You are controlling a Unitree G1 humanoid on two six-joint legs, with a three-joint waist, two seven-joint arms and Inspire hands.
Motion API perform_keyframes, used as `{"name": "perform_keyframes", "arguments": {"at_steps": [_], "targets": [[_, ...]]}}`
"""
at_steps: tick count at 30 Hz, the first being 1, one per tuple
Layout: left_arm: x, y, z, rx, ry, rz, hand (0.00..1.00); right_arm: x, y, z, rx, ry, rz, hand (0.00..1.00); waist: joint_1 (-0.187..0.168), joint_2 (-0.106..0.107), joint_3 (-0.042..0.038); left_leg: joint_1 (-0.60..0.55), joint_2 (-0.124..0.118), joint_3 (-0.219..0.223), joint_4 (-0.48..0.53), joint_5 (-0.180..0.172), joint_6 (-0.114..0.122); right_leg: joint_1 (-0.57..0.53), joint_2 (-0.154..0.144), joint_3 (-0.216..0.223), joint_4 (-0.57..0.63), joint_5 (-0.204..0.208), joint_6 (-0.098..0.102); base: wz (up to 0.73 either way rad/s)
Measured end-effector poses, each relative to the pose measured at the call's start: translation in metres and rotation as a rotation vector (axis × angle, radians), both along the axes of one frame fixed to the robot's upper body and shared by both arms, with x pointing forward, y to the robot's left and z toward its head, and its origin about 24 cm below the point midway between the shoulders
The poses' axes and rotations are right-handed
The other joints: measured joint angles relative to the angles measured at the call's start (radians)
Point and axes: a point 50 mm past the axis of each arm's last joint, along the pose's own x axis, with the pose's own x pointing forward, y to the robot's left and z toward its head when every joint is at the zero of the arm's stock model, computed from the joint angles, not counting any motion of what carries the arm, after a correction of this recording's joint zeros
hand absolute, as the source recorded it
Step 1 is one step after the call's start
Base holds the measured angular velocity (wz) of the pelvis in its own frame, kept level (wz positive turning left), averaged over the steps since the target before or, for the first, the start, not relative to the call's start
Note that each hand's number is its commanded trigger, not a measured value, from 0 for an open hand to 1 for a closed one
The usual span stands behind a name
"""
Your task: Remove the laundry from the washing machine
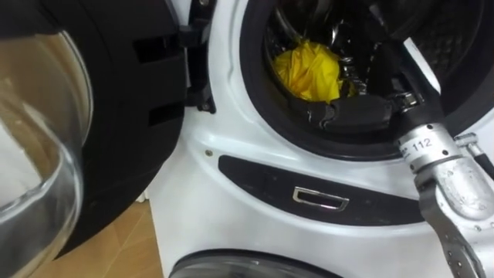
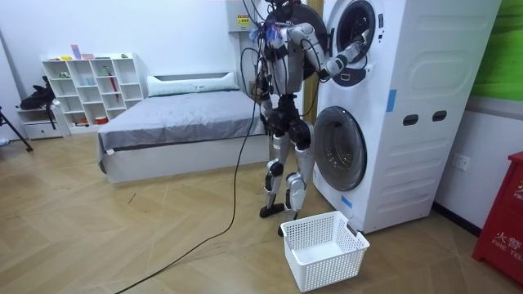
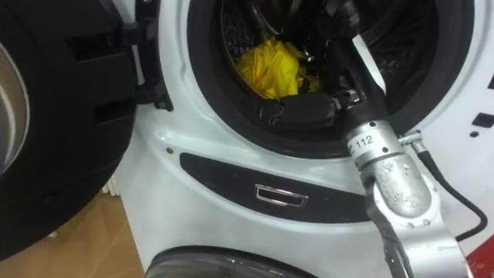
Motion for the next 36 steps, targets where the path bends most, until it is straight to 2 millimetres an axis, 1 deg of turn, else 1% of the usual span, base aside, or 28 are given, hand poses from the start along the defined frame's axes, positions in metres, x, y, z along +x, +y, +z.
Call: {"name": "perform_keyframes", "arguments": {"at_steps": [1, 2, 3, 4, 9, 11, 12, 14, 15, 17, 19, 21, 23, 24, 25, 29, 31, 32, 33, 34, 35, 36], "targets": [[-0.002, 0.0, 0.0, -0.003, 0.01, 0.006, 0.0, 0.005, -0.002, -0.002, -0.031, 0.019, -0.011, 0.0, 0.002, -0.007, -0.0009, 0.0, -0.002, 0.001, 0.002, 0.0, 0.0, 0.001, -0.001, 0.004, -0.001, -0.002, -0.002, -0.04], [-0.003, 0.001, 0.0, -0.005, 0.014, 0.008, 0.0, 0.008, -0.003, -0.003, -0.04, 0.027, -0.019, 0.0, 0.003, -0.012, 0.0003, -0.001, -0.005, 0.002, 0.003, 0.0, 0.0, 0.001, -0.003, 0.004, -0.001, -0.006, -0.007, 0.0], [-0.004, 0.002, 0.0, -0.005, 0.019, 0.019, 0.0, 0.014, -0.005, -0.002, -0.056, 0.045, -0.034, 0.0, 0.006, -0.02, 0.0015, -0.004, -0.012, 0.0, 0.007, 0.0, 0.0, 0.0, -0.008, 0.005, -0.001, -0.016, -0.018, 0.05], [-0.005, 0.003, 0.0, -0.003, 0.027, 0.026, 0.0, 0.019, -0.006, -0.002, -0.059, 0.061, -0.044, 0.0, 0.009, -0.023, 0.0003, -0.007, -0.014, -0.003, 0.01, 0.0, 0.001, -0.001, -0.009, 0.004, -0.002, -0.016, -0.018, 0.05], [-0.009, 0.006, 0.0, 0.003, 0.048, 0.053, 0.0, 0.025, -0.009, -0.006, -0.057, 0.088, -0.061, 0.0, 0.012, -0.031, -0.0054, -0.012, -0.015, -0.005, 0.014, 0.001, 0.002, 0.002, -0.009, 0.002, -0.012, -0.012, -0.017, 0.01], [-0.009, 0.007, 0.0, -0.007, 0.057, 0.053, 0.0, 0.028, -0.01, -0.009, -0.057, 0.106, -0.072, 0.0, 0.014, -0.035, -0.0085, -0.011, -0.015, -0.005, 0.015, 0.002, 0.004, 0.003, -0.01, 0.0, -0.01, -0.011, -0.017, 0.0], [-0.01, 0.008, 0.0, -0.014, 0.064, 0.053, 0.0, 0.03, -0.012, -0.012, -0.057, 0.123, -0.08, 0.0, 0.016, -0.04, -0.0115, -0.01, -0.016, -0.005, 0.016, 0.003, 0.005, 0.003, -0.011, -0.001, -0.007, -0.011, -0.017, 0.0], [-0.011, 0.007, 0.0, -0.023, 0.076, 0.055, 0.0, 0.035, -0.014, -0.016, -0.056, 0.152, -0.092, 0.0, 0.019, -0.043, -0.0109, -0.006, -0.018, -0.005, 0.016, 0.004, 0.006, 0.001, -0.014, -0.001, -0.001, -0.011, -0.017, 0.0], [-0.012, 0.007, -0.001, -0.025, 0.083, 0.058, 0.0, 0.038, -0.016, -0.018, -0.055, 0.17, -0.101, 0.0, 0.02, -0.046, -0.0094, -0.005, -0.02, -0.006, 0.017, 0.005, 0.008, 0.0, -0.018, -0.002, 0.004, -0.013, -0.015, 0.04], [-0.013, 0.007, 0.0, -0.033, 0.086, 0.065, 0.0, 0.044, -0.018, -0.02, -0.044, 0.197, -0.114, 0.0, 0.02, -0.049, -0.0095, -0.01, -0.022, -0.008, 0.026, 0.006, 0.009, -0.006, -0.022, -0.004, 0.005, -0.016, -0.011, 0.05], [-0.013, 0.009, 0.002, -0.028, 0.074, 0.071, 0.0, 0.048, -0.02, -0.021, -0.032, 0.217, -0.128, 0.0, 0.018, -0.054, -0.0118, -0.023, -0.025, -0.012, 0.033, 0.009, 0.009, -0.017, -0.026, -0.008, 0.008, -0.013, -0.006, 0.05], [-0.014, 0.014, 0.004, -0.014, 0.066, 0.099, 0.0, 0.052, -0.025, -0.022, -0.023, 0.248, -0.153, 0.0, 0.017, -0.065, -0.0199, -0.038, -0.03, -0.018, 0.034, 0.018, 0.013, -0.031, -0.034, -0.021, 0.008, -0.007, -0.001, 0.1], [-0.019, 0.018, 0.005, -0.005, 0.076, 0.123, 0.0, 0.056, -0.029, -0.024, -0.02, 0.276, -0.168, 0.0, 0.016, -0.068, -0.0217, -0.041, -0.034, -0.023, 0.038, 0.02, 0.014, -0.03, -0.038, -0.028, 0.009, -0.002, -0.003, 0.11], [-0.022, 0.02, 0.005, -0.001, 0.084, 0.137, 0.0, 0.059, -0.031, -0.025, -0.021, 0.298, -0.181, 0.0, 0.006, -0.069, -0.0227, -0.045, -0.037, -0.031, 0.044, 0.02, 0.016, -0.029, -0.041, -0.035, 0.01, -0.002, -0.002, 0.18], [-0.025, 0.021, 0.006, 0.003, 0.096, 0.142, 0.0, 0.061, -0.034, -0.024, -0.026, 0.308, -0.191, 0.0, 0.003, -0.071, -0.0238, -0.049, -0.039, -0.036, 0.046, 0.022, 0.018, -0.029, -0.044, -0.041, 0.01, 0.001, -0.002, 0.18], [-0.028, 0.021, 0.005, 0.006, 0.11, 0.15, 0.0, 0.068, -0.047, -0.018, -0.083, 0.332, -0.235, 0.0, -0.001, -0.07, -0.0231, -0.058, -0.048, -0.054, 0.049, 0.026, 0.024, -0.029, -0.05, -0.046, 0.01, 0.003, 0.0, 0.16], [-0.026, 0.022, 0.007, 0.0, 0.11, 0.151, 0.0, 0.071, -0.059, -0.005, -0.155, 0.337, -0.241, 0.0, 0.01, -0.069, -0.0217, -0.059, -0.051, -0.06, 0.046, 0.027, 0.026, -0.029, -0.052, -0.048, 0.008, 0.001, 0.004, 0.12], [-0.026, 0.023, 0.007, 0.001, 0.113, 0.153, 0.0, 0.072, -0.059, -0.002, -0.174, 0.338, -0.235, 0.0, 0.01, -0.068, -0.0214, -0.056, -0.051, -0.061, 0.044, 0.027, 0.026, -0.027, -0.051, -0.049, 0.007, 0.001, 0.004, 0.0], [-0.026, 0.024, 0.007, 0.004, 0.118, 0.155, 0.0, 0.075, -0.06, 0.0, -0.214, 0.354, -0.223, 0.0, 0.009, -0.068, -0.0192, -0.047, -0.051, -0.062, 0.042, 0.029, 0.029, -0.016, -0.05, -0.049, 0.004, 0.002, 0.003, 0.0], [-0.026, 0.025, 0.008, 0.008, 0.12, 0.158, 0.0, 0.076, -0.061, 0.0, -0.235, 0.373, -0.204, 0.12, 0.011, -0.068, -0.0171, -0.034, -0.051, -0.062, 0.038, 0.029, 0.03, -0.005, -0.049, -0.049, 0.004, 0.001, 0.002, 0.0], [-0.025, 0.026, 0.008, 0.01, 0.12, 0.158, 0.0, 0.076, -0.061, 0.0, -0.245, 0.379, -0.192, 1.0, 0.013, -0.069, -0.0162, -0.025, -0.05, -0.062, 0.032, 0.029, 0.03, 0.002, -0.048, -0.049, 0.003, 0.0, 0.002, 0.0], [-0.023, 0.027, 0.008, 0.013, 0.116, 0.157, 0.0, 0.076, -0.06, 0.0, -0.271, 0.387, -0.176, 1.0, 0.016, -0.069, -0.0144, -0.013, -0.049, -0.06, 0.024, 0.028, 0.029, 0.014, -0.046, -0.048, 0.002, -0.002, 0.002, 0.0]]}}
